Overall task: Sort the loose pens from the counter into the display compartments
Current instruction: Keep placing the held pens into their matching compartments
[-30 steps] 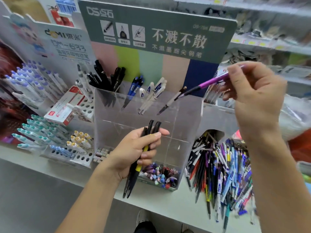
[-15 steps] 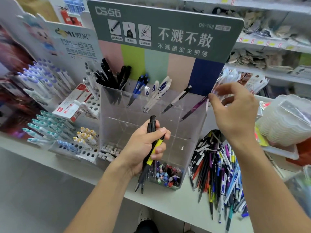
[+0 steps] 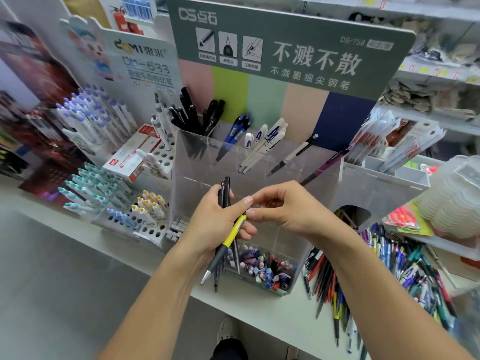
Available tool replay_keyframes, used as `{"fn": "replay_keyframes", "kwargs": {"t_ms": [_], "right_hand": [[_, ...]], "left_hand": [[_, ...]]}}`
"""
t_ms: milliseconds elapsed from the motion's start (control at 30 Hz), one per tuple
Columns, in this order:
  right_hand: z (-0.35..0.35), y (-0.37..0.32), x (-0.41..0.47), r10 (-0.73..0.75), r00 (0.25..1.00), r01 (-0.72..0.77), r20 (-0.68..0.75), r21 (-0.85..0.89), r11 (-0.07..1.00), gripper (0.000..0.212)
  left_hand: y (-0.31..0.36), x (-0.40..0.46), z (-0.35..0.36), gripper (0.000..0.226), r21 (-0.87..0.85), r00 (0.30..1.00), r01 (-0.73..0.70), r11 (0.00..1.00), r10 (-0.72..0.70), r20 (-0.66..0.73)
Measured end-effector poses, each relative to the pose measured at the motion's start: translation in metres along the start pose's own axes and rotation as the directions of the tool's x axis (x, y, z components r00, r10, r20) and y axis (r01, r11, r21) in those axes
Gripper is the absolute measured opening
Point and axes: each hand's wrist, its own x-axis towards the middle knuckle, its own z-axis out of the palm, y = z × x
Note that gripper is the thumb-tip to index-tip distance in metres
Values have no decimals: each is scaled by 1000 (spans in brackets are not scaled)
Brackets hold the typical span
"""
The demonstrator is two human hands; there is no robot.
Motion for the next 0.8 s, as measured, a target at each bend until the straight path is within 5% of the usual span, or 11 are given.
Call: {"fn": "replay_keyframes", "kwargs": {"t_ms": [233, 367, 467, 567, 800], "right_hand": [[4, -5, 10, 19, 997, -35, 68, 238, 971, 13], [1, -24, 14, -17, 958, 151, -288, 450, 880, 5], [25, -38, 30, -206, 831, 326, -516, 153, 933, 10], [56, -45, 60, -406, 750, 334, -522, -231, 914, 10], [87, -44, 114, -315, 876, 76, -366, -540, 838, 13]], "left_hand": [[-4, -9, -34, 23, 18, 999, 20, 1000, -19, -51], [-14, -10, -77, 31, -85, 982, 85, 993, -98, -160], [-19, -10, -99, 29, -291, 969, 130, 948, -184, -166], [-15, -11, -103, 20, -420, 981, 124, 899, -175, -85], [-12, -18, -106, 8, -270, 998, 65, 961, -63, 16]]}}
